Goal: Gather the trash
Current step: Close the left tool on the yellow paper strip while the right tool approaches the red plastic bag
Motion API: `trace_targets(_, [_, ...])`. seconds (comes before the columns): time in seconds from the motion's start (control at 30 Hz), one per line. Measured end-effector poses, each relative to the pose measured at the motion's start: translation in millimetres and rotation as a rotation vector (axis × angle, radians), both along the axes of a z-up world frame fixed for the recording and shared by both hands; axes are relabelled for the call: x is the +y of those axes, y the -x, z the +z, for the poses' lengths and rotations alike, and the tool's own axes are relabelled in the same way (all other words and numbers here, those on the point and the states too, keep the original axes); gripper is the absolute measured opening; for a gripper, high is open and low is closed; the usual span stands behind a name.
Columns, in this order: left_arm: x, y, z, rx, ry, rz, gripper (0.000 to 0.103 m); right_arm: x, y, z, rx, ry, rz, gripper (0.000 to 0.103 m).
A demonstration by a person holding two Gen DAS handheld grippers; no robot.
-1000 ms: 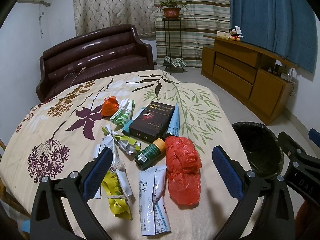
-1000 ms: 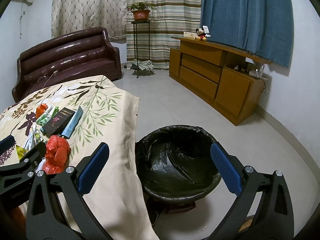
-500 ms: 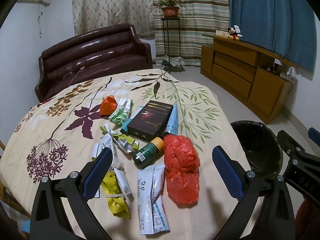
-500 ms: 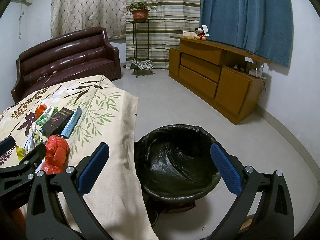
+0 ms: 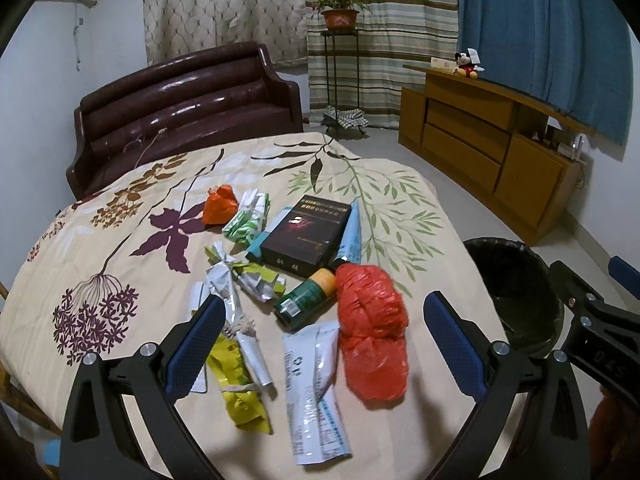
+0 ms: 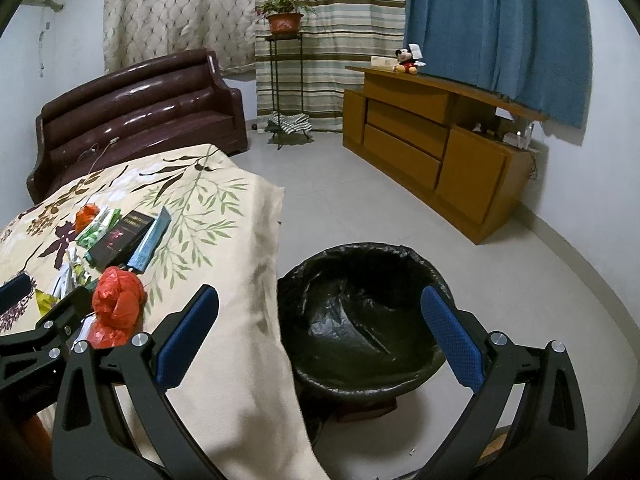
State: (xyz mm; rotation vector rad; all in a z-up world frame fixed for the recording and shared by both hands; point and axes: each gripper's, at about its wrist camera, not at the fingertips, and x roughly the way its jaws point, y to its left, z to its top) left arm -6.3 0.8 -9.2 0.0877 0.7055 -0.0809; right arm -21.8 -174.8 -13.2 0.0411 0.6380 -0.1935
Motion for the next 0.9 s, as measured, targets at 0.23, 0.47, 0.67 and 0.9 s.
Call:
trace_targets(0.23, [35,3,2,0.029,0.02,0.056,0.096,16,-4,1,0.011,-0.002,0.044,0.089])
trace_targets(0.47, [73,4,0,0.048,-0.002,0.115,0.096,35,-8,1,0.046,-0.028,0.103,0.078])
trace_targets(0.67, [95,-3,-5,0.074,-0.022,0.154,0.091,53,-14,1,0.056,-0.02,0.139,0.078])
trace_targets(0.9, [107,-14,-13,0.121,-0.001,0.144,0.073,66,-21,-1,0.074,-0.012,0.166,0.078])
